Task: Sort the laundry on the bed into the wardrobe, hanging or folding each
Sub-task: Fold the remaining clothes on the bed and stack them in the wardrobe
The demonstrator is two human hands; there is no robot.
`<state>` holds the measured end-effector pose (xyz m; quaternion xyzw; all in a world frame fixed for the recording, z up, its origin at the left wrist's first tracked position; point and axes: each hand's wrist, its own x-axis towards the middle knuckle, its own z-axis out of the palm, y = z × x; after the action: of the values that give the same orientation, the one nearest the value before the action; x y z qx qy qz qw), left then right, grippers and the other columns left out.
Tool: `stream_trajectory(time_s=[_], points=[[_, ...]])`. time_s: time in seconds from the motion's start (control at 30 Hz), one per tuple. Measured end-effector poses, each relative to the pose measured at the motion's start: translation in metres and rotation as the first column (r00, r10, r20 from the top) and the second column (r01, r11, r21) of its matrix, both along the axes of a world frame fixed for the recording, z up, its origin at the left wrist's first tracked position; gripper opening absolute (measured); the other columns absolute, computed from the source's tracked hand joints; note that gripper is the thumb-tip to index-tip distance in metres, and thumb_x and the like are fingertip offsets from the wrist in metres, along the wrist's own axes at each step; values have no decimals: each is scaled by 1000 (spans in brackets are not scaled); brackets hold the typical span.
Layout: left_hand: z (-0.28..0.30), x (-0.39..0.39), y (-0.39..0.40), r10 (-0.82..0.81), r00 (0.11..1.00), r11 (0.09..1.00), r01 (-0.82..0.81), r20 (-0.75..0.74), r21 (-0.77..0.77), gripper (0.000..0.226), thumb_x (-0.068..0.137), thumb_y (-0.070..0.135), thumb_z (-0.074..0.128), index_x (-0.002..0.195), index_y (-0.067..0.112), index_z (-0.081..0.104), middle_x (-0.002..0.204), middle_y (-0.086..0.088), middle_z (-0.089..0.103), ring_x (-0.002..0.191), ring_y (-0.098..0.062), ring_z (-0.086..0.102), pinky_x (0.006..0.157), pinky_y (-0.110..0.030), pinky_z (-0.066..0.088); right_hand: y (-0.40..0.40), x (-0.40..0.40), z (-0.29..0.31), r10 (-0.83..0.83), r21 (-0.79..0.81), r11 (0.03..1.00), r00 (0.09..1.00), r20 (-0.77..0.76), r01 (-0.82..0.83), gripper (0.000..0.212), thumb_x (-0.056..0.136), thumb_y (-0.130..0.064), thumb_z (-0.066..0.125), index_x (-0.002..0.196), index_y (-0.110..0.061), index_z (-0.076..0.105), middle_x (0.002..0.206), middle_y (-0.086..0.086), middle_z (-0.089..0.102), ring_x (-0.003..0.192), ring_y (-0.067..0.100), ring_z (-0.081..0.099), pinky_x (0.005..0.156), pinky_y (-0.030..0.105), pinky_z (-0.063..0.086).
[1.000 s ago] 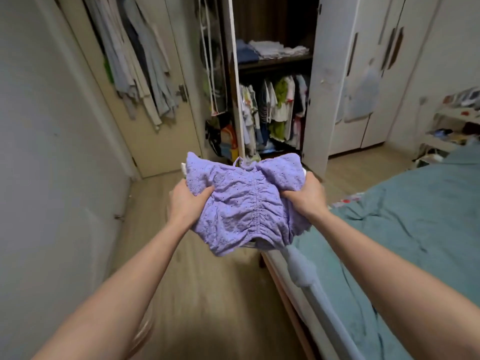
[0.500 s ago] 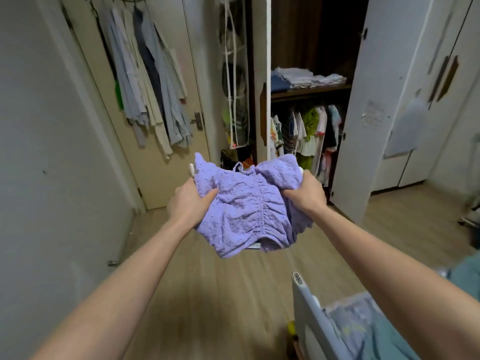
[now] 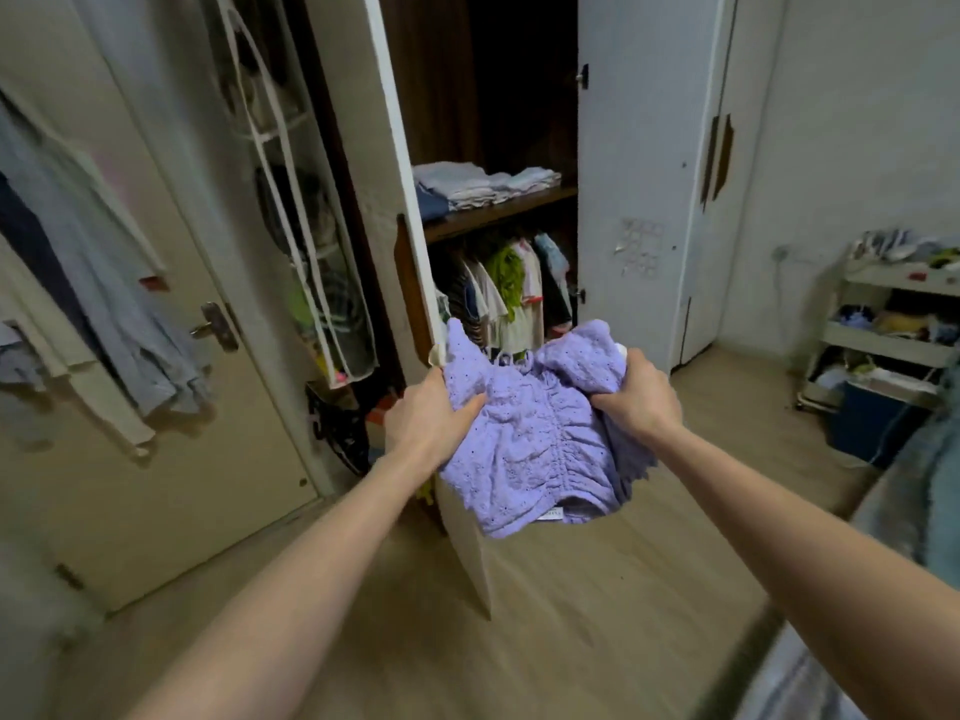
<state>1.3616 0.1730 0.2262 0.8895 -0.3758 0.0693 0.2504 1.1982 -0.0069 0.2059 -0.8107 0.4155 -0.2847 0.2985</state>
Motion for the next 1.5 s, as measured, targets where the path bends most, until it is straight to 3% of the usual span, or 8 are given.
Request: stream_trajectory(time_s=[0.27,0.5,0.77,0.97,1.23,1.3,1.37,1.5], points=[[6,64,-210,-305,949,951,301,-75,-67,47,89,57,53,117,19,54,111,-7,66,98,-32,62,74,-36,50,-140,9,17,-304,-13,952,951,52,305,44,77,-28,70,105,-9,42,104,15,62,95,38,57,69,37,41],[33,106,-381,-368,929,927,363,-38,-97,48,90,56,53,119,18,53,110,-9,66,97,-34,62,75,-39,50,-285,51,43,-324,-134,931,939,118,339,40,82,-29,70,101,-11,40,102,12,62,92,36,57,64,34,36],[79,225,-507,-188,979,971,197,74,-135,42,92,50,52,119,17,53,108,-9,67,97,-33,62,68,-34,46,-432,187,80,-125,-167,971,961,246,169,35,83,-25,68,103,-9,44,91,3,56,82,28,53,66,33,38],[102,333,-585,-53,988,985,75,144,-156,42,91,51,52,117,18,54,111,-10,65,100,-35,61,76,-38,48,-520,323,90,59,-221,975,935,349,21,26,86,-22,64,96,-17,40,90,-1,55,80,25,53,65,31,36],[151,491,-653,103,985,953,-57,140,-296,38,92,52,48,117,24,55,112,-9,66,98,-33,61,73,-35,44,-632,498,144,239,-281,951,880,411,-127,26,87,-25,63,94,-13,41,86,-1,55,75,23,54,65,35,44],[166,521,-660,145,979,941,-91,144,-327,34,91,53,49,109,24,56,107,-8,67,93,-32,62,70,-33,44,-652,539,160,301,-319,931,866,400,-176,27,88,-26,62,93,-14,39,85,-3,53,70,19,50,61,33,38],[181,552,-667,190,971,919,-124,146,-375,33,91,51,51,105,21,56,104,-7,67,91,-31,62,69,-33,43,-673,582,179,369,-353,907,837,403,-230,27,90,-27,61,95,-15,38,87,-3,51,73,17,47,60,29,31],[204,620,-686,316,939,848,-218,132,-483,34,91,49,53,107,20,56,107,-7,67,95,-31,61,70,-32,41,-718,675,214,488,-402,855,770,411,-327,28,90,-30,62,96,-18,37,91,-4,52,79,20,54,64,31,39]])
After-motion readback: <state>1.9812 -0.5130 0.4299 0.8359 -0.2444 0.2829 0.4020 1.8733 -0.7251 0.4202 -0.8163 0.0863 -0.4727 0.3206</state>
